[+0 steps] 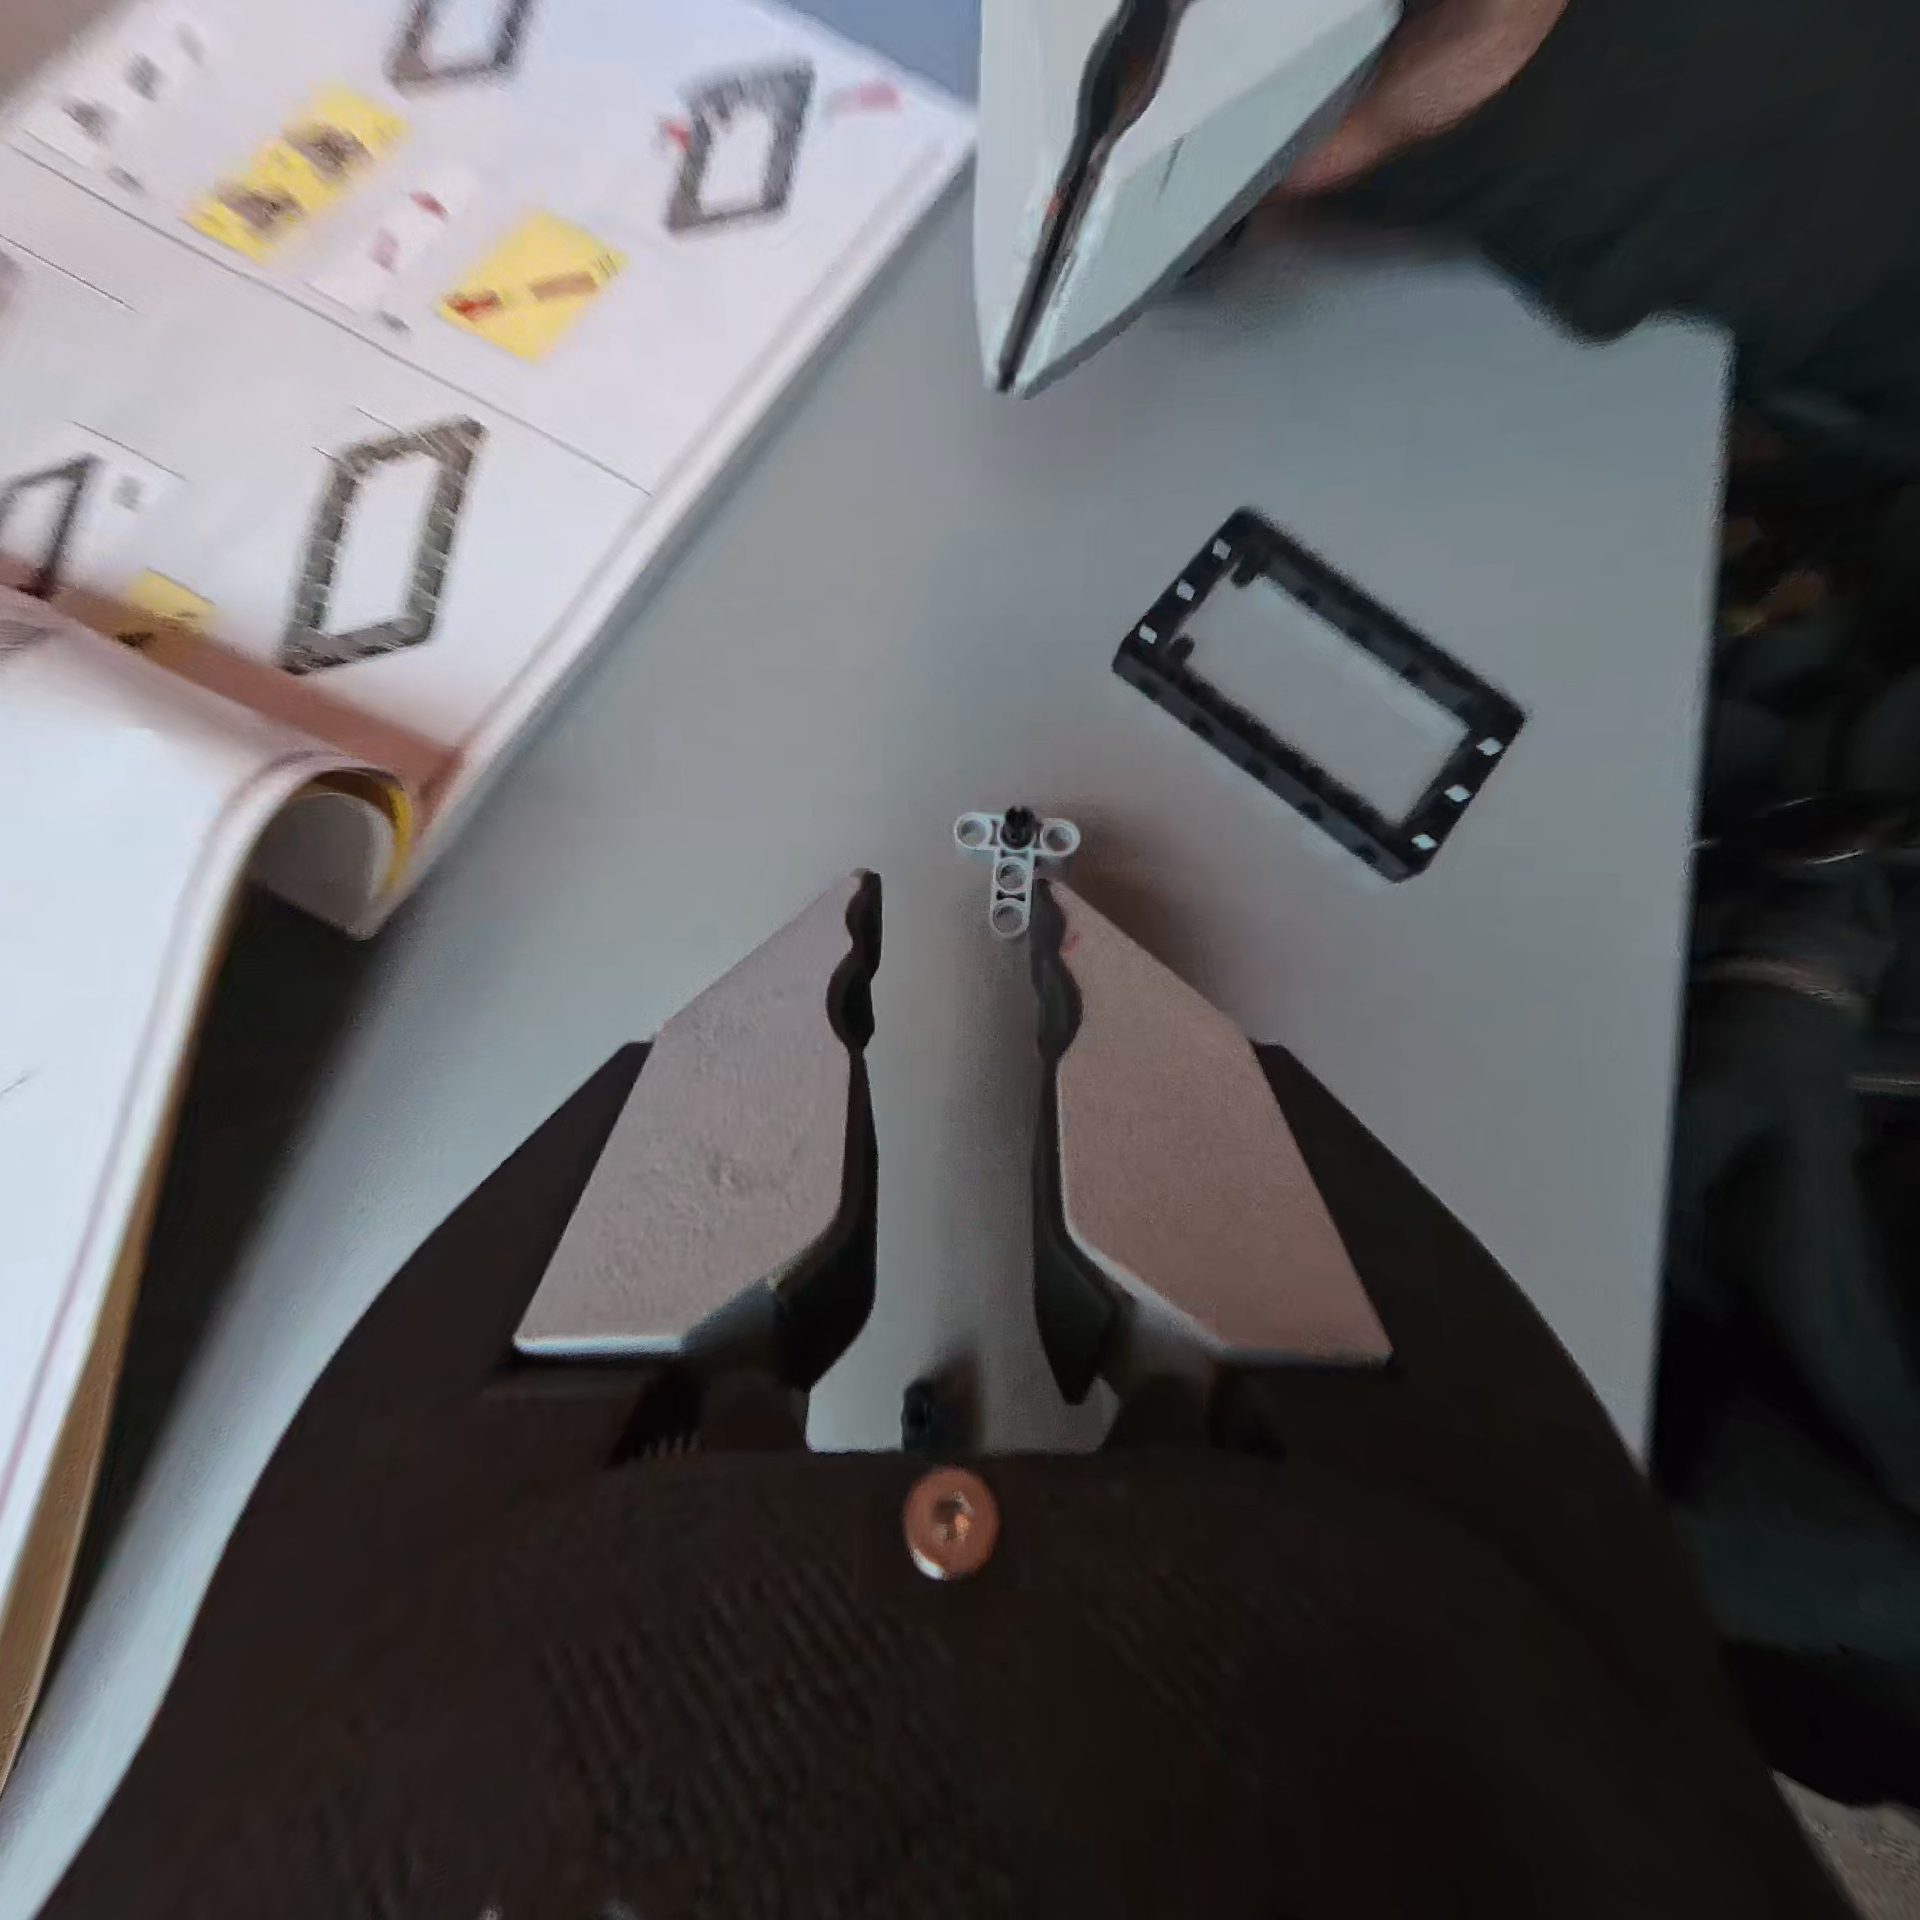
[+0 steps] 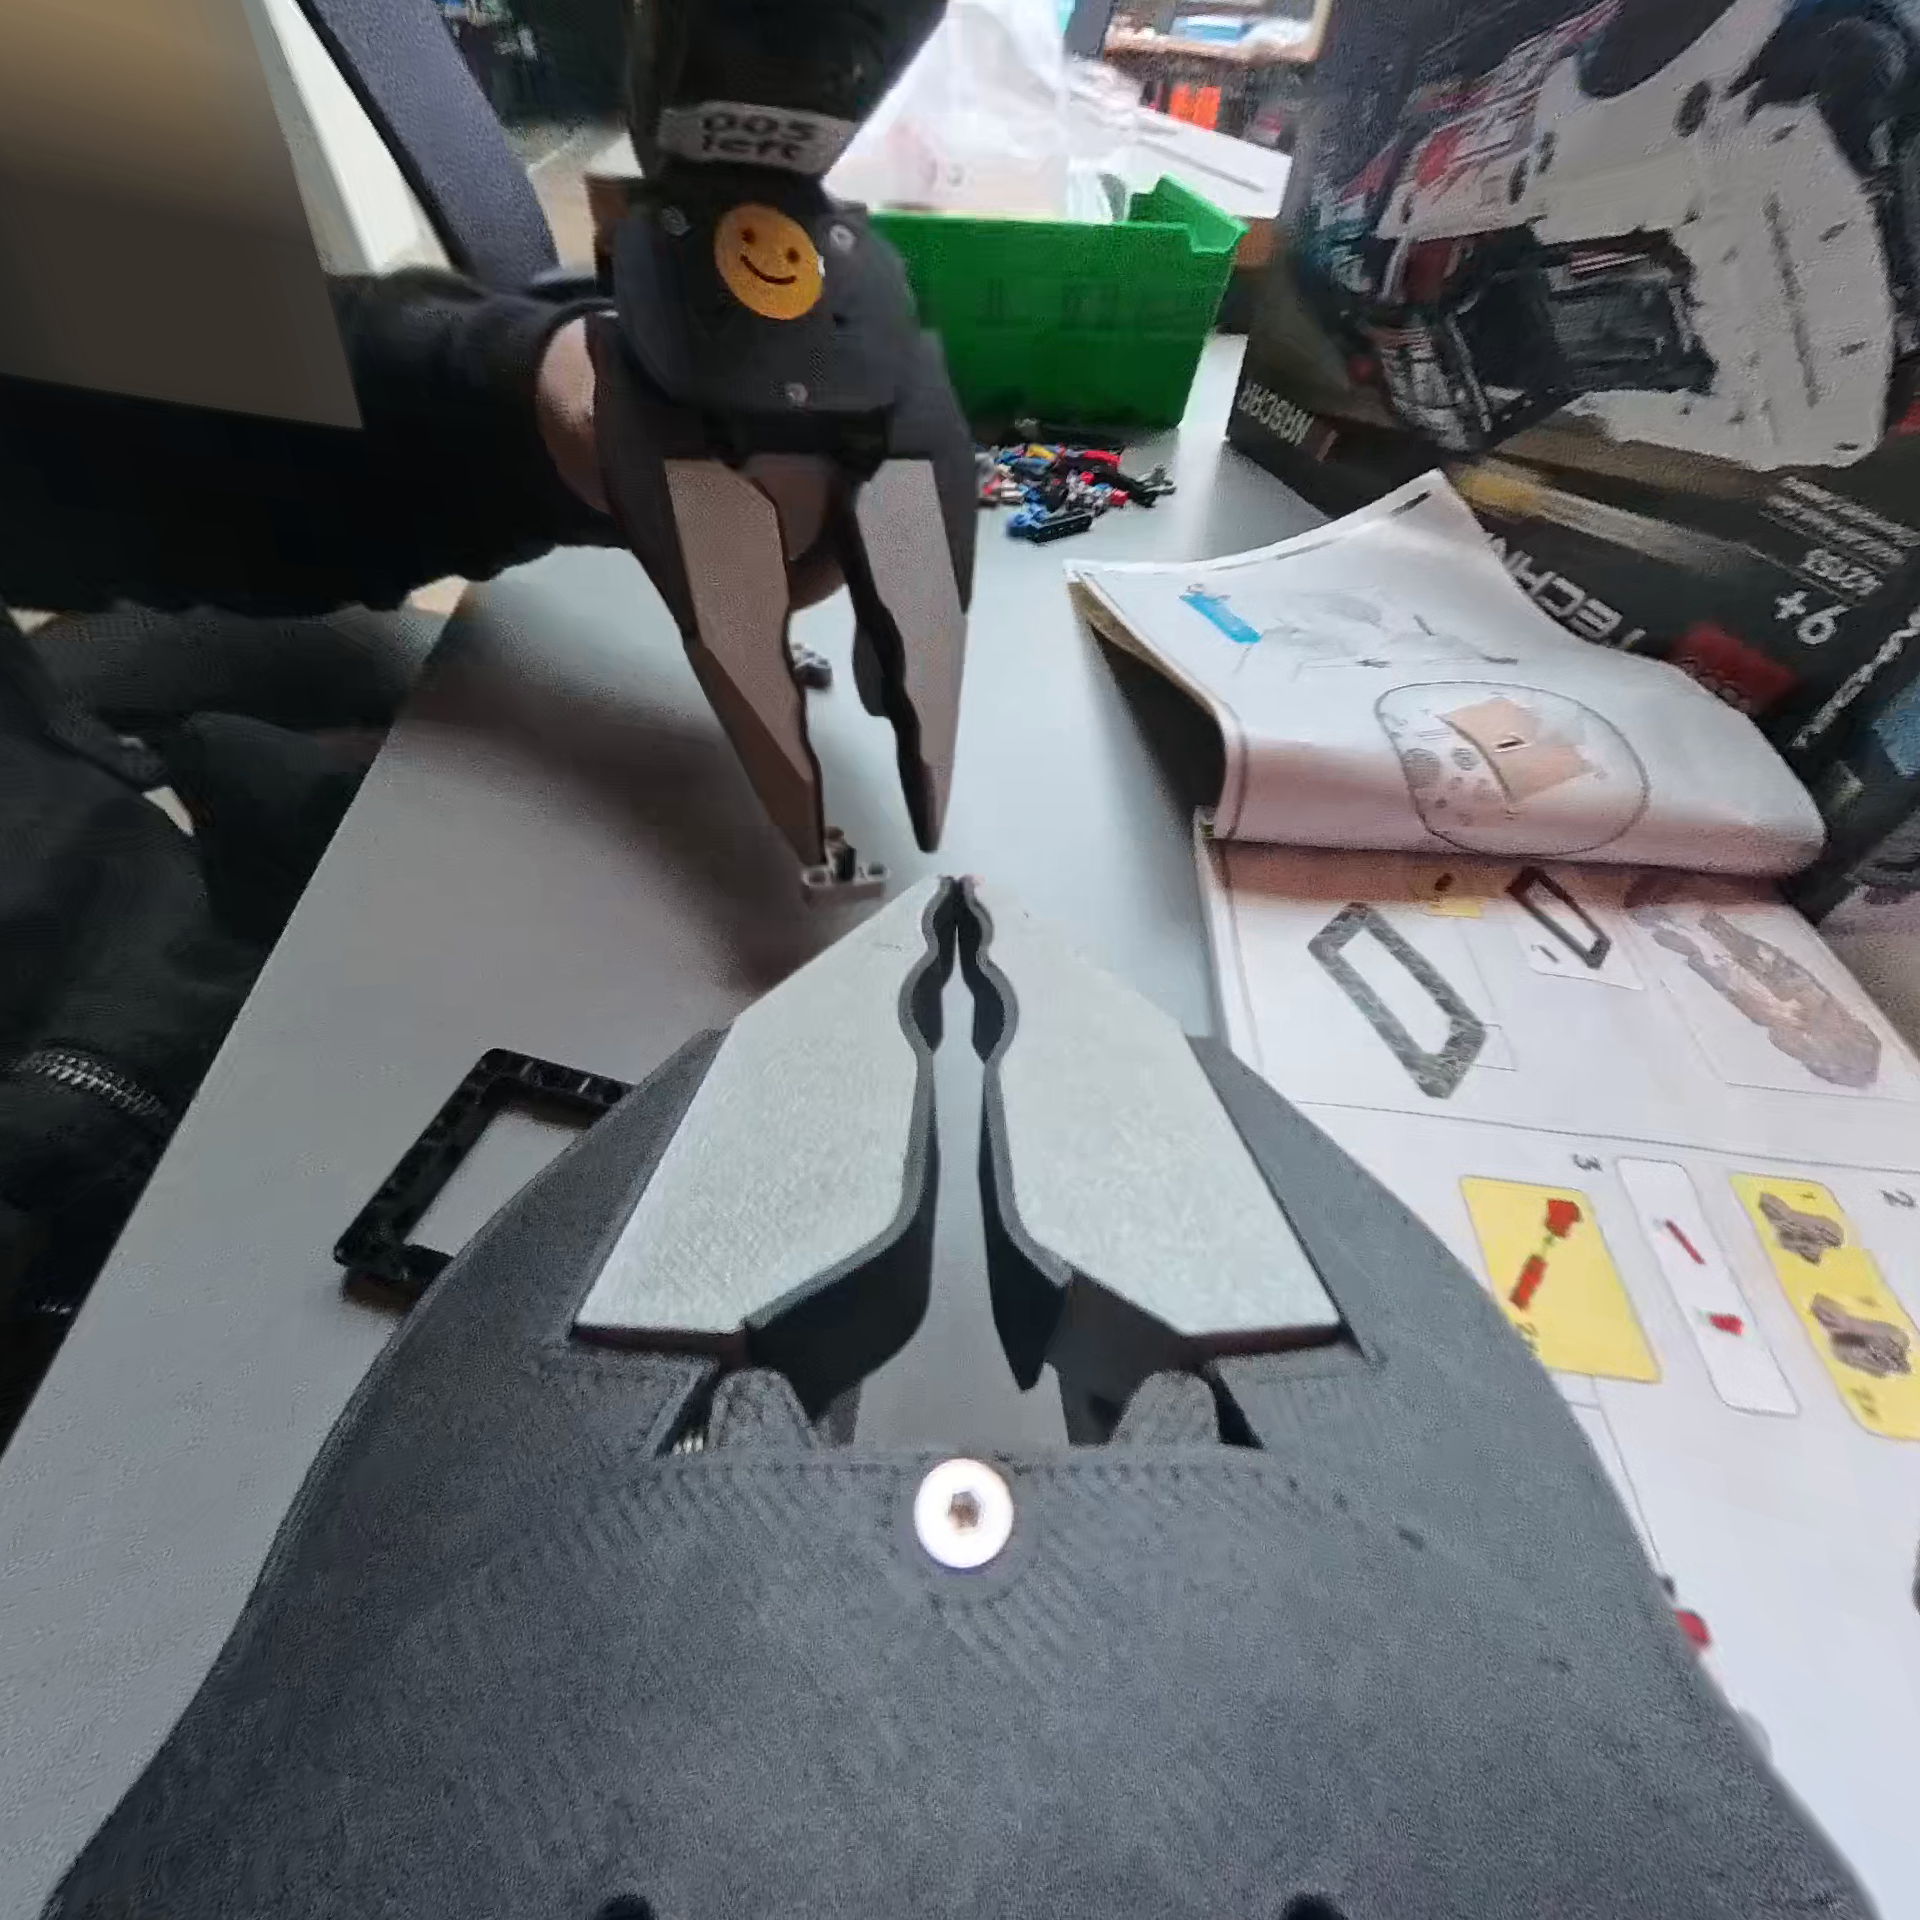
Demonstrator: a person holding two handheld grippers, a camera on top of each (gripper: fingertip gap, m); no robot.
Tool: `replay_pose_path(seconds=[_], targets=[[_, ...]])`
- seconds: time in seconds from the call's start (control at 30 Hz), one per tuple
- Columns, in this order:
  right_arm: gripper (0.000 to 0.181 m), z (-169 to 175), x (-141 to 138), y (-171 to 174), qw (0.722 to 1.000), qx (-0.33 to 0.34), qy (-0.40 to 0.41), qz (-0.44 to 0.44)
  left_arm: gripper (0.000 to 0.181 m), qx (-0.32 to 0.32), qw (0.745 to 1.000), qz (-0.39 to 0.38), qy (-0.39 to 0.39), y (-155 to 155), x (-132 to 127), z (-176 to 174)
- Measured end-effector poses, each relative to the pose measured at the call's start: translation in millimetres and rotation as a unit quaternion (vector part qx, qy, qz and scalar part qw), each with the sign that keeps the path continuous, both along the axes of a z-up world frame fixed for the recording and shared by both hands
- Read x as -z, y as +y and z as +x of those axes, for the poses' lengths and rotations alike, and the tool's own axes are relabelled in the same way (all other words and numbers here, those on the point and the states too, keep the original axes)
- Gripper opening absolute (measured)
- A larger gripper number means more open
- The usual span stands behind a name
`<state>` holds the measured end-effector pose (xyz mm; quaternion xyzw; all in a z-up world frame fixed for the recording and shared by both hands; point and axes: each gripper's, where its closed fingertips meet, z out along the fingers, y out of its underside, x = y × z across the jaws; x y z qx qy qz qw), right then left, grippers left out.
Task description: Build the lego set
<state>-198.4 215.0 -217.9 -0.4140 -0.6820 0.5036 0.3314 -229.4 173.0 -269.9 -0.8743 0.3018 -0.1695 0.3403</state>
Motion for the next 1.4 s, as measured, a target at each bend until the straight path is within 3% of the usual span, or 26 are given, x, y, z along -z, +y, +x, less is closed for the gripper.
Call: replay_pose_path(seconds=[0.03, 0.07, 0.3, 0.43, 0.57, 0.67, 0.8, 0.9, 1.1, 1.27, 1.4], targets=[[0.000, -2, 5, -8, 1.000, -0.012, -0.012, 0.012, 0.024, 0.004, 1.000, -0.008, 0.027, 1, 13, 3], [0.000, -3, 11, -15, 0.999, -0.021, -0.024, 0.024, 0.022, 0.007, 0.998, -0.016, 0.054, 2, 25, 5], [0.000, -17, 39, -36, 0.991, -0.044, -0.085, 0.097, 0.027, 0.029, 0.997, -0.011, 0.067, 6, 26, 17], [0.000, -21, 52, -28, 0.986, -0.023, -0.107, 0.127, 0.030, 0.020, 0.998, -0.007, 0.065, 0, 21, 8], [0.000, -18, 49, -28, 0.989, -0.036, -0.113, 0.093, 0.033, -0.031, 0.994, 0.003, 0.104, -24, -2, -37], [0.000, -11, 64, -29, 0.980, -0.053, -0.162, 0.098, 0.030, -0.085, 0.990, -0.015, 0.111, -56, -18, -82], [0.004, -4, 68, -38, 0.976, -0.073, -0.177, 0.102, 0.027, -0.118, 0.985, -0.063, 0.113, -92, -6, -116], [0.002, 3, 72, -49, 0.971, -0.104, -0.183, 0.116, 0.025, -0.106, 0.987, -0.082, 0.084, -99, 4, -104], [0.000, 5, 64, -38, 0.978, -0.077, -0.165, 0.099, 0.016, -0.047, 0.985, -0.083, 0.142, -102, 17, -79], [0.000, 4, 54, -31, 0.984, -0.063, -0.145, 0.081, 0.015, -0.040, 0.981, -0.088, 0.169, -96, 24, -80], [0.000, 5, 51, -31, 0.985, -0.064, -0.139, 0.077, 0.003, -0.028, 0.980, -0.094, 0.172, -97, 26, -78]])
